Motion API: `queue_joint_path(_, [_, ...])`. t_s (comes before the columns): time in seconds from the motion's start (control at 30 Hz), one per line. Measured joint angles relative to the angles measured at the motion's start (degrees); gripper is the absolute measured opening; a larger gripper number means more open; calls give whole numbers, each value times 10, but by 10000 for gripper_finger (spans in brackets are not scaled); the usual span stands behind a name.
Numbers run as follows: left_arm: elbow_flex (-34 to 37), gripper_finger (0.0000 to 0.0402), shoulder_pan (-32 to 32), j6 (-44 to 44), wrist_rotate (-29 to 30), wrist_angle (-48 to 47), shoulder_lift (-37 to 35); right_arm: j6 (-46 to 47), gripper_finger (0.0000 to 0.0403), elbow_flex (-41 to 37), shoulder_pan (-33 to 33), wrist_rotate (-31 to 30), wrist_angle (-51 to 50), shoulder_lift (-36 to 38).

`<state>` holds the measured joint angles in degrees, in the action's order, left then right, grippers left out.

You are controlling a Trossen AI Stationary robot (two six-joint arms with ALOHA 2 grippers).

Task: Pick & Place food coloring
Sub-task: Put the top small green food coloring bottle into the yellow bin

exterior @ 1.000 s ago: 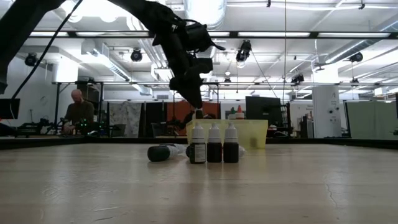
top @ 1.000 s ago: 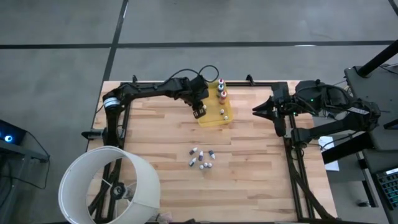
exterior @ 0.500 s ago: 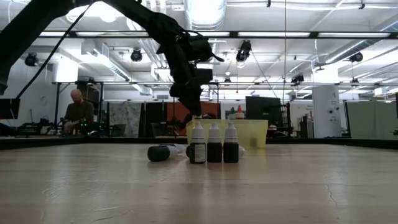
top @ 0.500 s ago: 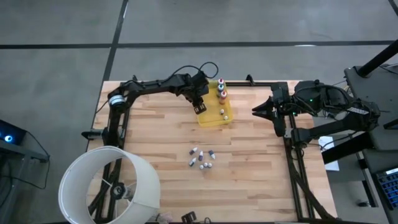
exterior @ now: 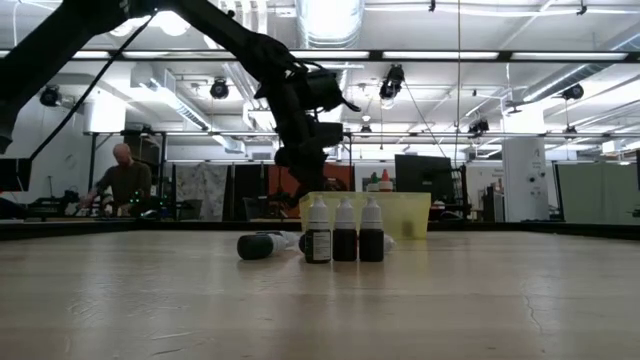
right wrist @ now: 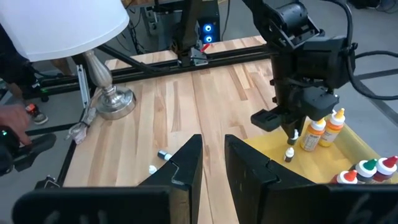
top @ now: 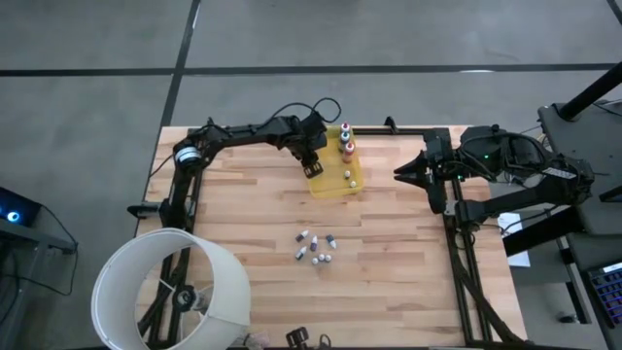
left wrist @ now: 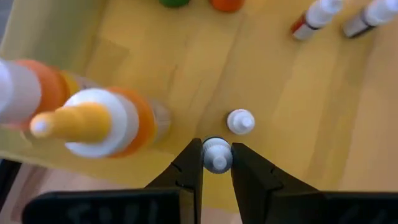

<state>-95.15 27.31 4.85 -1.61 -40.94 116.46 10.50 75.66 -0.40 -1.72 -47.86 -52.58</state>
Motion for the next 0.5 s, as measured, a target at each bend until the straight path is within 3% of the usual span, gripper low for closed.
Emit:
queue_joint_path(0.23, [0,44,1,42,-8,2,0,0,59,0,0,0,0,0])
queue_joint_path(0.33, [-6,44,1,-15,36,-19,0,0,59,0,0,0,0,0])
queue_joint_path(0.5, [-24,44,-1,-69,43,-43,0,0,59,0,0,0,0,0])
